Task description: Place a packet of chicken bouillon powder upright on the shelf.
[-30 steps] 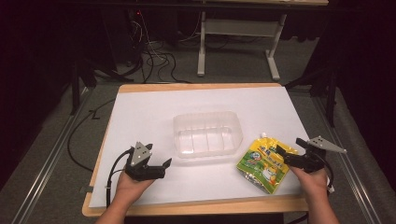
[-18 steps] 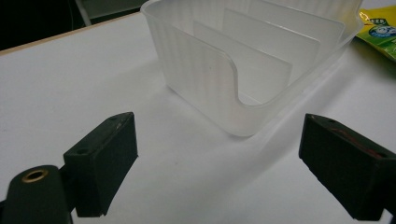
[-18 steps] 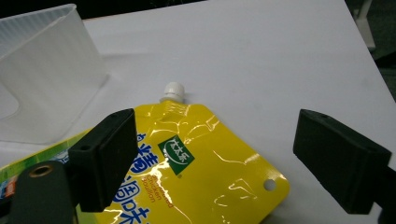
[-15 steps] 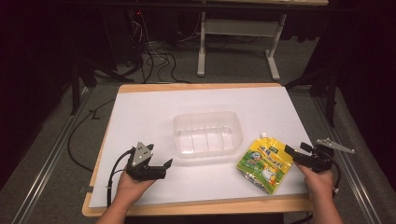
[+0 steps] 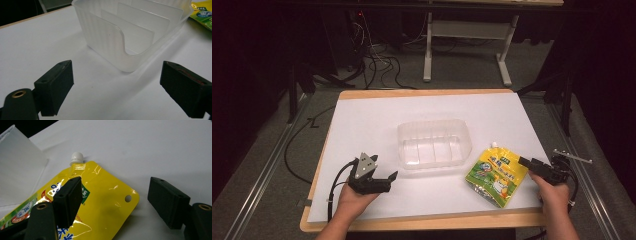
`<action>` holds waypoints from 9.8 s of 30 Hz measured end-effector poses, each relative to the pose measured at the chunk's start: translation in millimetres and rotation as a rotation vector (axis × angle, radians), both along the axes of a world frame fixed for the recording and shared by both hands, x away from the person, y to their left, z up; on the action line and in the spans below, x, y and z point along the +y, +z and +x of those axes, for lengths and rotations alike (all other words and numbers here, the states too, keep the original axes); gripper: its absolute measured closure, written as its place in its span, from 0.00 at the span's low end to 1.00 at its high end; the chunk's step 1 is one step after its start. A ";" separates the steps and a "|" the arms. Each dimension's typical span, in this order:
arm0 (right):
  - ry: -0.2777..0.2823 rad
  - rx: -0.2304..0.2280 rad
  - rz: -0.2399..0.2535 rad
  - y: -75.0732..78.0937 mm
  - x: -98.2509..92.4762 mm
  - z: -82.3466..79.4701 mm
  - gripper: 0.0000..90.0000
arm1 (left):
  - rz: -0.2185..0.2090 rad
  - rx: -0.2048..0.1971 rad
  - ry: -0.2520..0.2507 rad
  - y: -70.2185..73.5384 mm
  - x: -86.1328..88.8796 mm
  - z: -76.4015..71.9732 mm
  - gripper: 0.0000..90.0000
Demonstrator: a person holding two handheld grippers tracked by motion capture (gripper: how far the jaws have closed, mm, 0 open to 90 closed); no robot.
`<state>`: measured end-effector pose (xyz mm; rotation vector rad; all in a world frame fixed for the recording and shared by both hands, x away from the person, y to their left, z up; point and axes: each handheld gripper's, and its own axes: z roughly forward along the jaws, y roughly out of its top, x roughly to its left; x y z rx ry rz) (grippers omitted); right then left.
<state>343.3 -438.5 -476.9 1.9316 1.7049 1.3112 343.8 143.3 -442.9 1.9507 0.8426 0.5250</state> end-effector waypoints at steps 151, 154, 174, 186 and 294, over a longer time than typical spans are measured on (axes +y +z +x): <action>0.074 -0.313 -0.256 70.5 38.9 -63.3 0.52 | -0.095 0.054 0.134 -11.9 -46.8 41.1 0.75; 0.066 -0.310 -0.253 68.9 35.7 -65.5 0.50 | -0.096 0.052 0.140 -11.9 -49.6 41.5 0.77; 0.087 -0.313 -0.234 63.4 29.2 -66.0 0.76 | -0.075 0.009 -0.002 -5.3 -80.2 26.4 0.52; 0.088 -0.325 -0.262 65.4 34.2 -62.9 0.90 | -0.081 -0.002 -0.002 -3.0 -65.9 25.2 0.53; 0.063 -0.493 -0.120 133.0 204.2 15.9 1.00 | -0.050 -0.039 -0.042 -18.6 -73.3 24.8 0.61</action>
